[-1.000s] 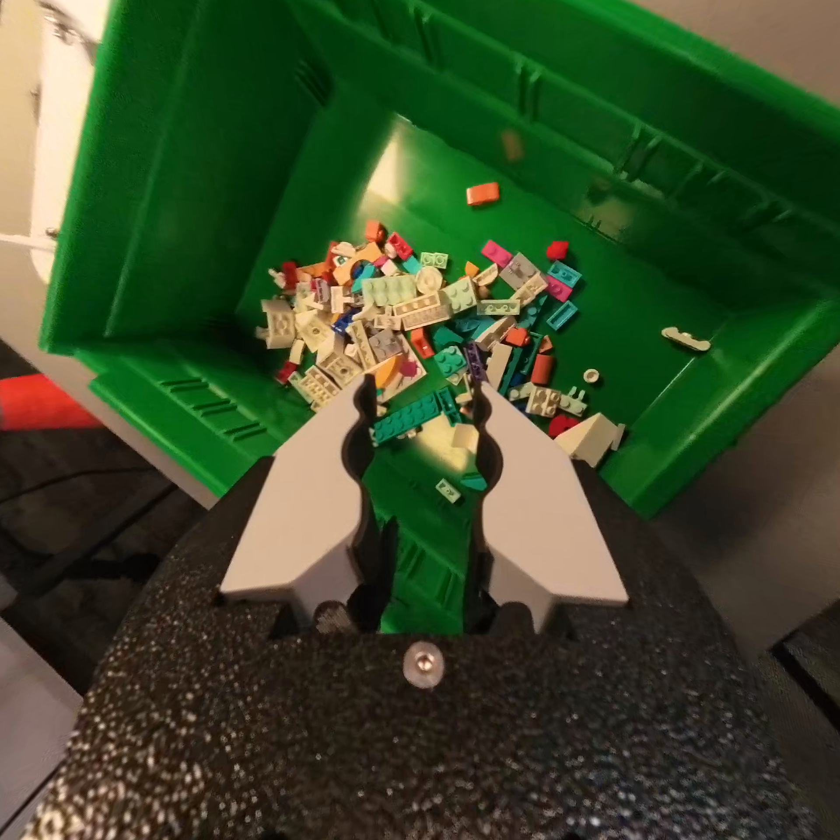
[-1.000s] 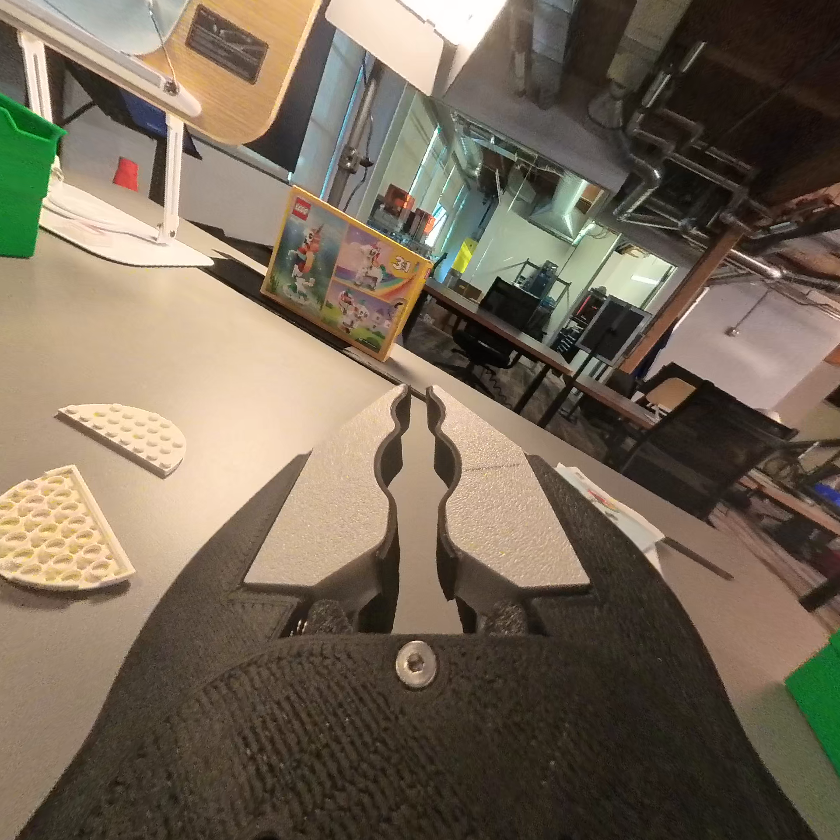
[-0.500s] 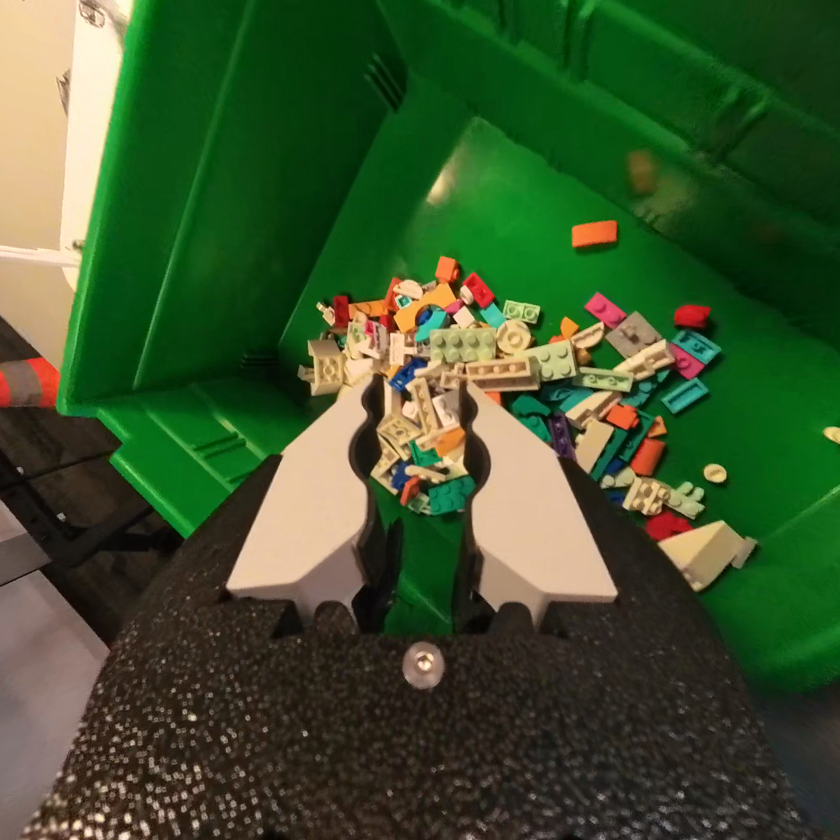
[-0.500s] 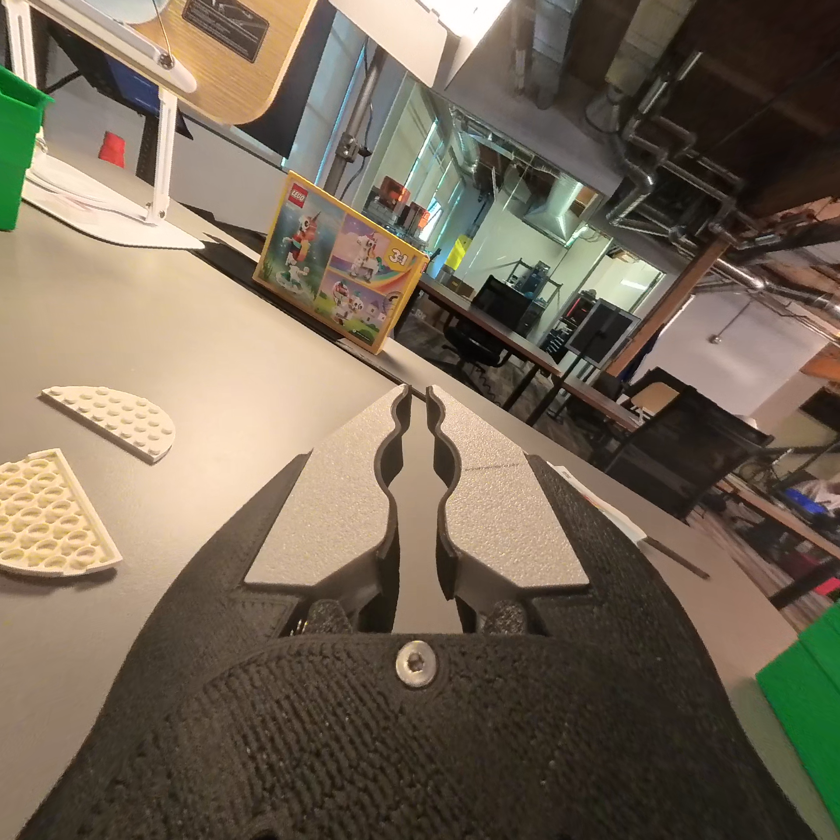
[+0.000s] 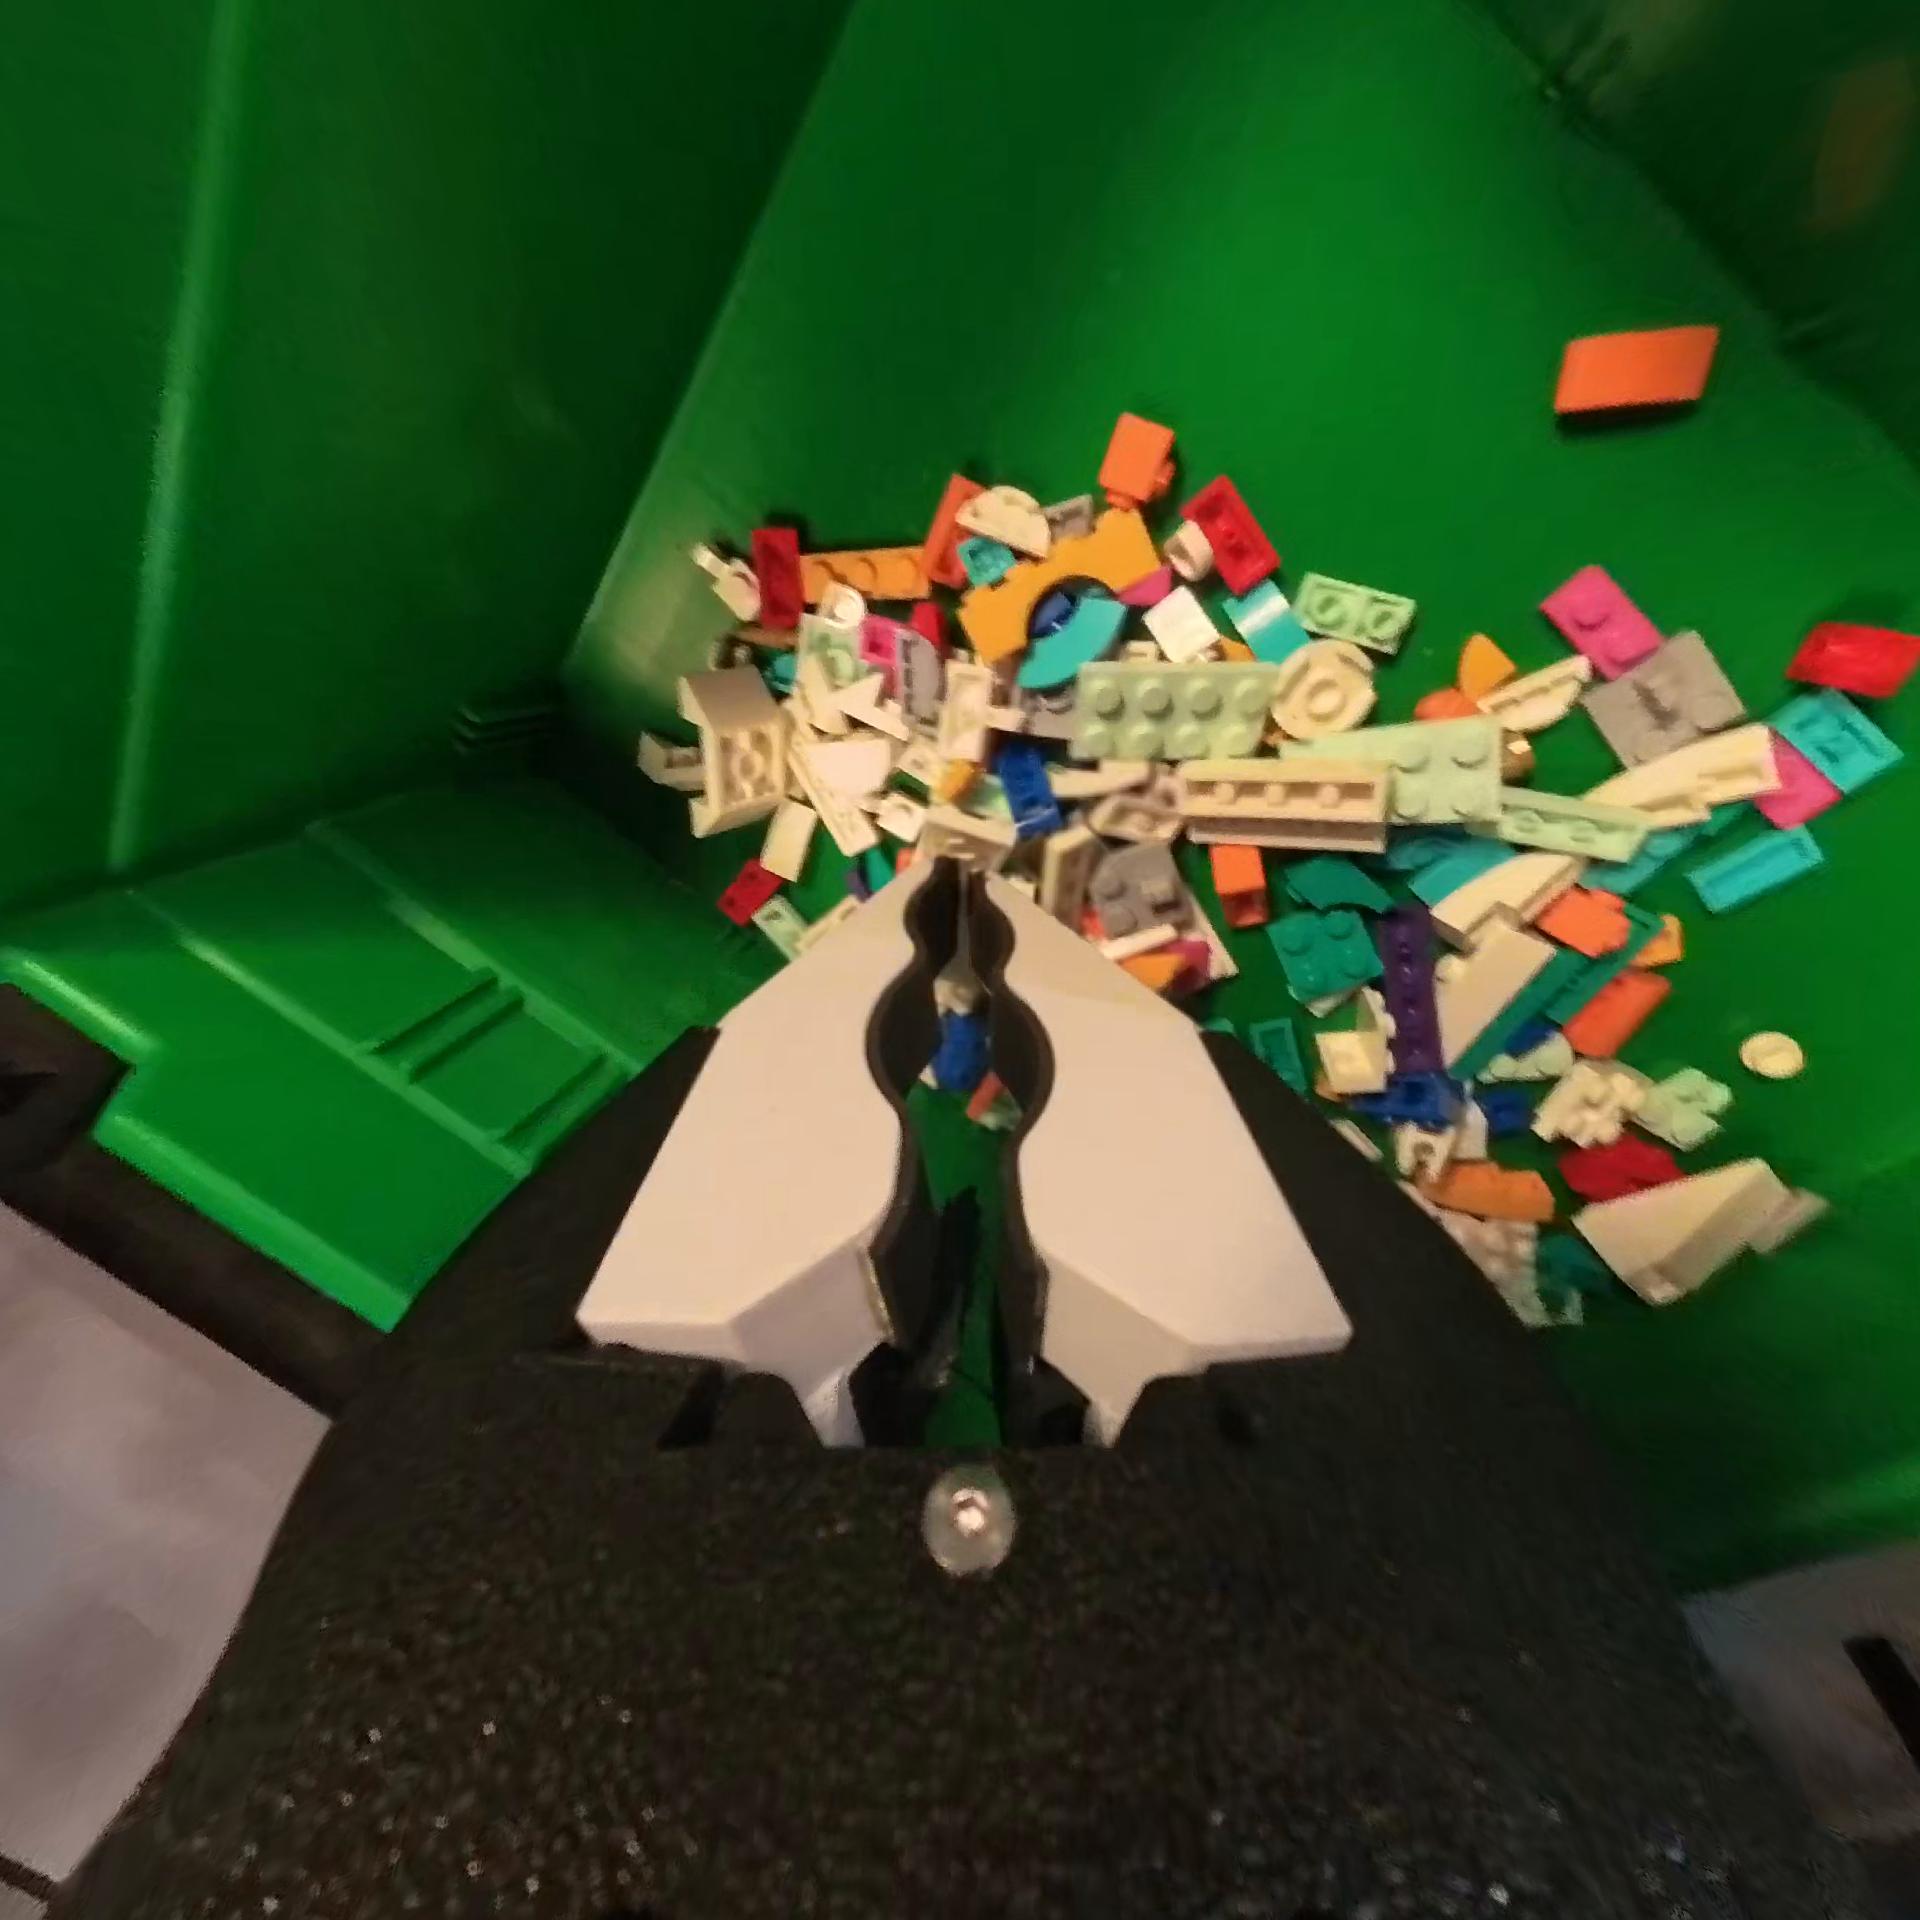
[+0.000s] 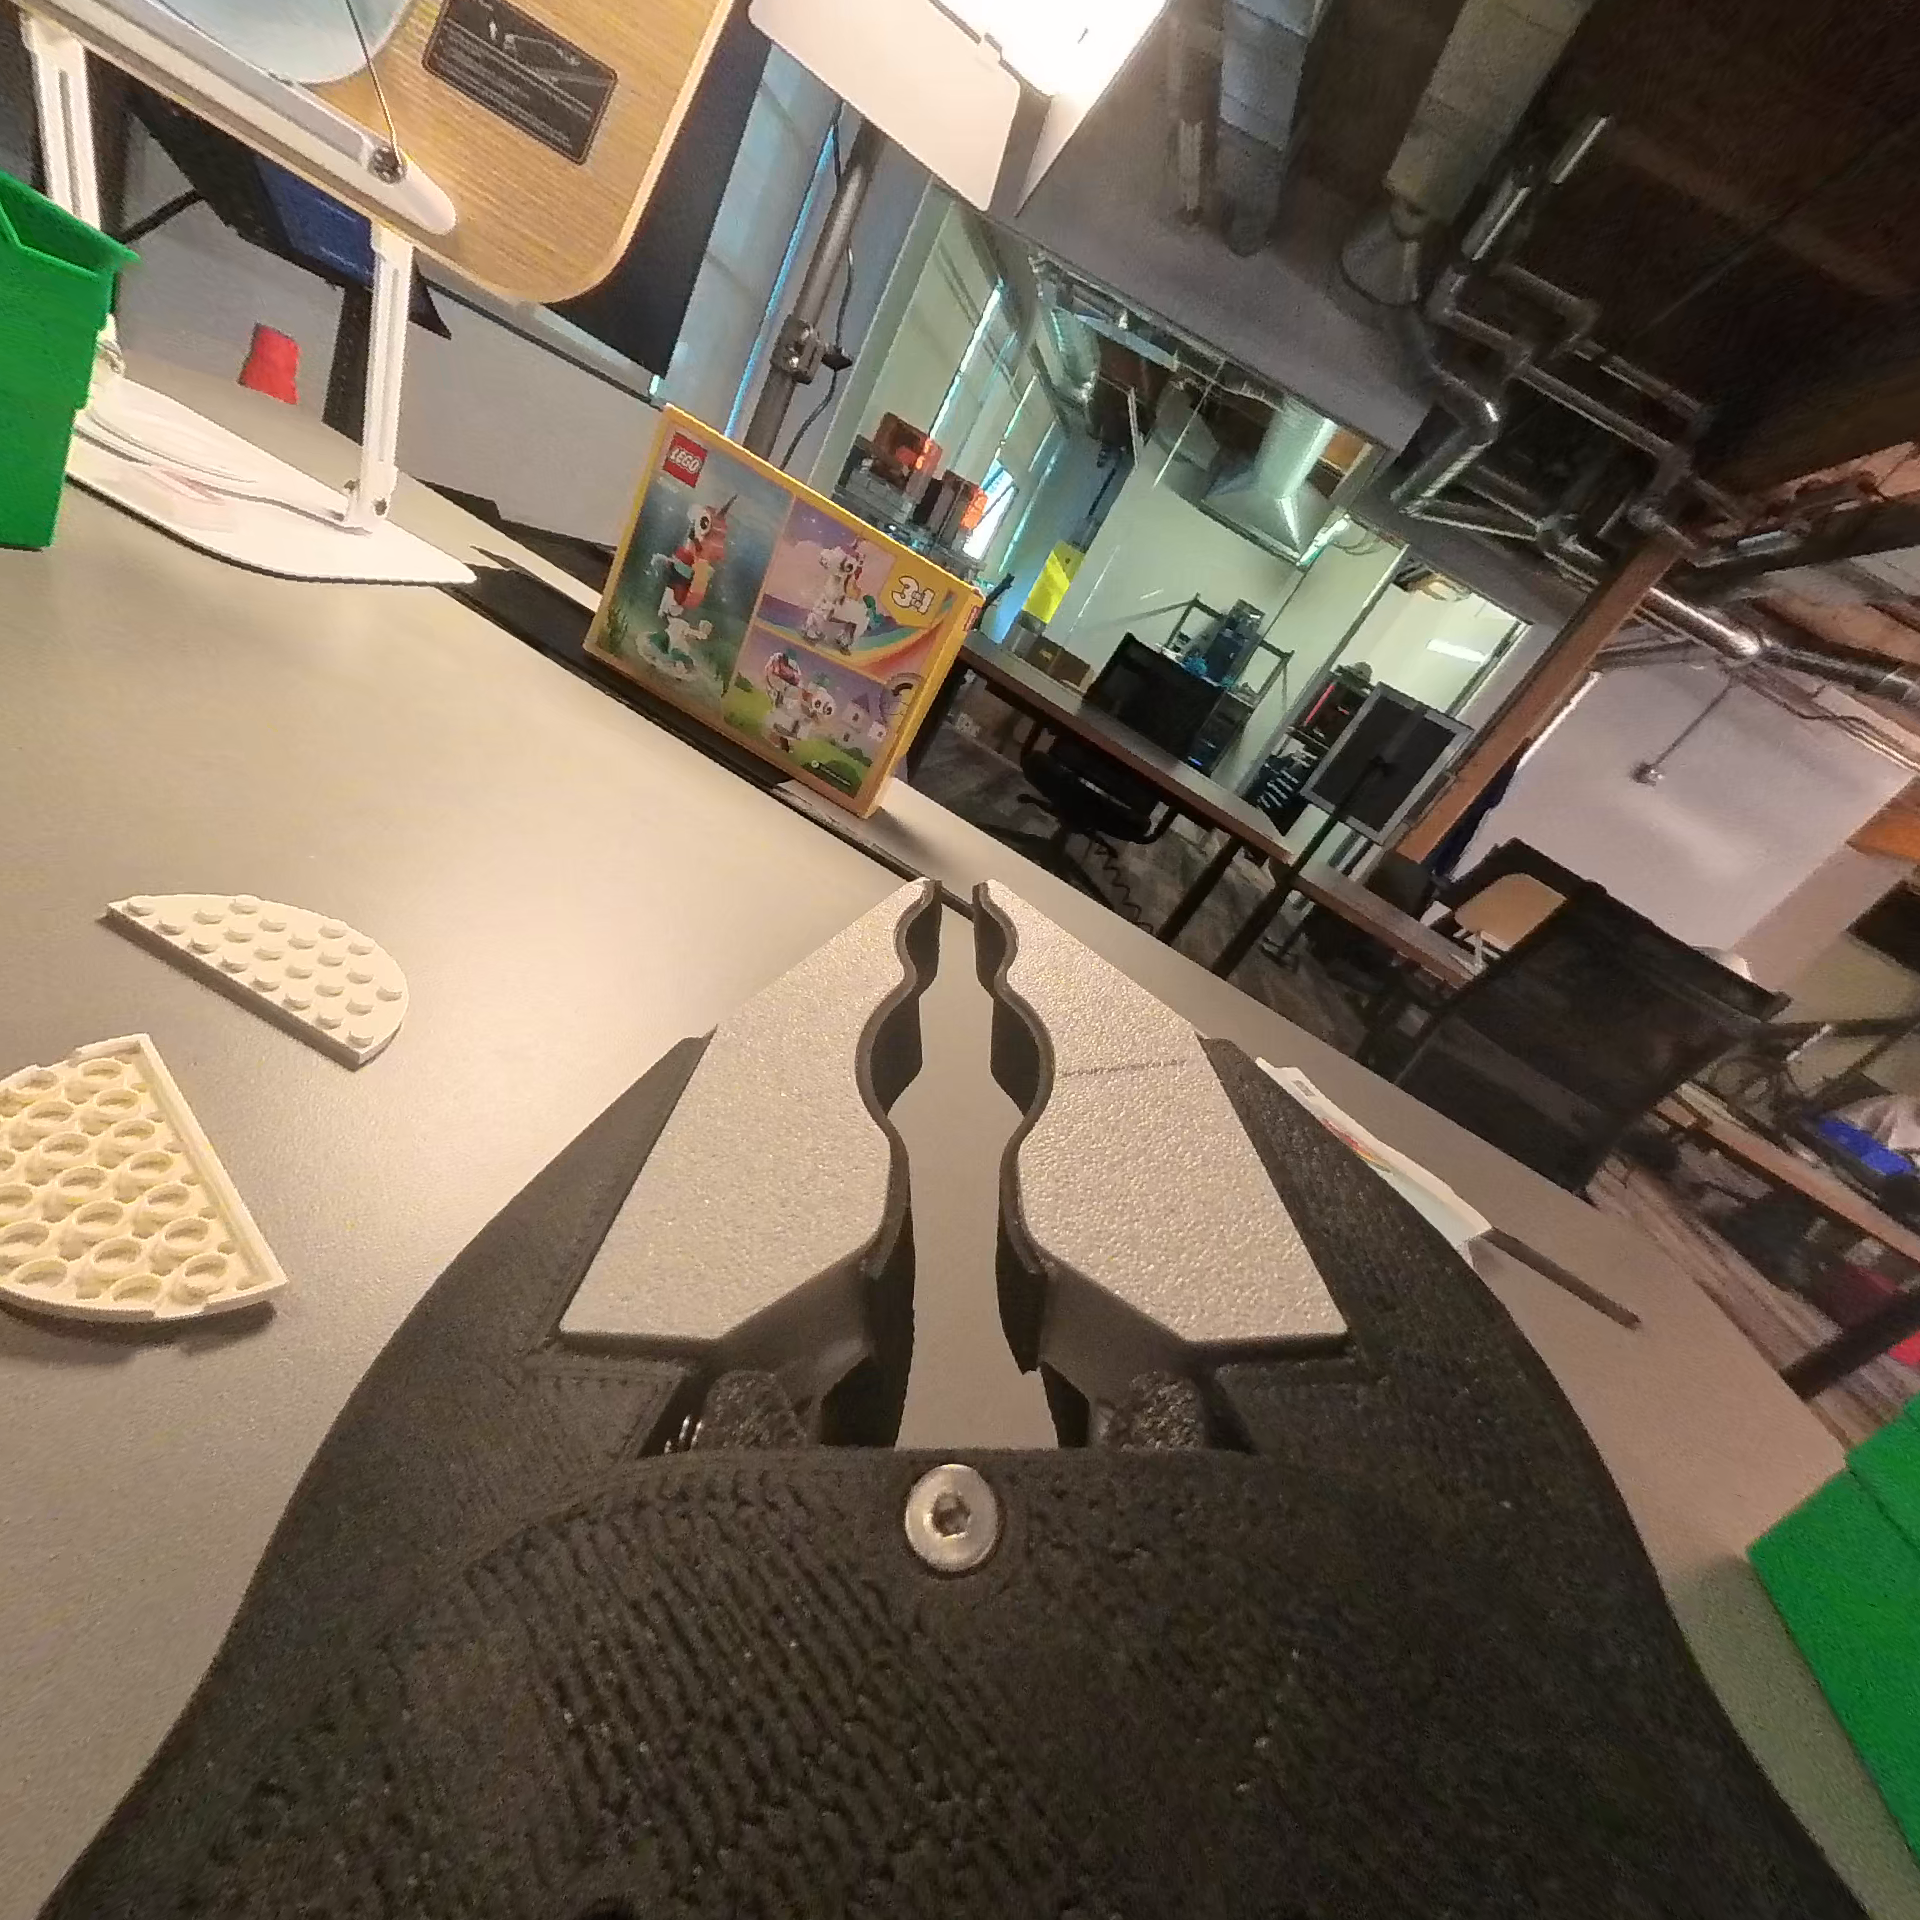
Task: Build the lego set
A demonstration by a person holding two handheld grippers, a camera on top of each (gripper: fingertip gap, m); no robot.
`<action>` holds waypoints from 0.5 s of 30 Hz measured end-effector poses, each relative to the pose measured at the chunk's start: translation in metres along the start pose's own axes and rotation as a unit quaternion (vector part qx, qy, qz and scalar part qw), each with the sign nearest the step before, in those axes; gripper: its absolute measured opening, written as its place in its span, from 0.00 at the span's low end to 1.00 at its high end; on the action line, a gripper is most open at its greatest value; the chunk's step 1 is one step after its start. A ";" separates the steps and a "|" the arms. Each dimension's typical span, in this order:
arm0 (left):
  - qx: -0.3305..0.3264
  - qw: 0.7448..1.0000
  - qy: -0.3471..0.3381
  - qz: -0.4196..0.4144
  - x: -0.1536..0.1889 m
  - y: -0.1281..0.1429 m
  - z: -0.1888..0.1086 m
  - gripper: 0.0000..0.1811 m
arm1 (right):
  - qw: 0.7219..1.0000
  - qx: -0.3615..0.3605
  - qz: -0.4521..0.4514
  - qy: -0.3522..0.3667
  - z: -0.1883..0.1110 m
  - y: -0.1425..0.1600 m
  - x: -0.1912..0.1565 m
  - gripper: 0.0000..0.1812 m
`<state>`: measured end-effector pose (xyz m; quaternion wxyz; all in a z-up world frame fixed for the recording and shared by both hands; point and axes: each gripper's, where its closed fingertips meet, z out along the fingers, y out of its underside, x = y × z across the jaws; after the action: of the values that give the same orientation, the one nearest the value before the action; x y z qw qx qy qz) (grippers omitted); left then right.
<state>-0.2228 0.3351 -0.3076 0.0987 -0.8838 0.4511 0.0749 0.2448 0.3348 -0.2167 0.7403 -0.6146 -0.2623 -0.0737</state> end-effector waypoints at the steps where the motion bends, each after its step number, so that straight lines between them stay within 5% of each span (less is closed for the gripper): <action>1: -0.006 1.000 0.009 0.004 0.004 0.003 0.000 0.00 | 1.000 0.000 0.000 0.000 0.000 0.000 0.000 0.02; 10: -0.100 0.987 0.123 -0.003 0.059 0.053 -0.013 0.00 | 1.000 0.002 0.002 -0.005 0.000 -0.001 -0.001 0.02; 15: -0.039 0.993 0.108 0.013 0.051 0.051 -0.028 0.00 | 1.000 0.003 0.003 -0.010 0.001 -0.001 -0.003 0.02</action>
<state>-0.2333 0.2598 -0.2974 0.0137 -0.8840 0.4673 -0.0023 0.2416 0.3344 -0.2170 0.7401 -0.6135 -0.2679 -0.0646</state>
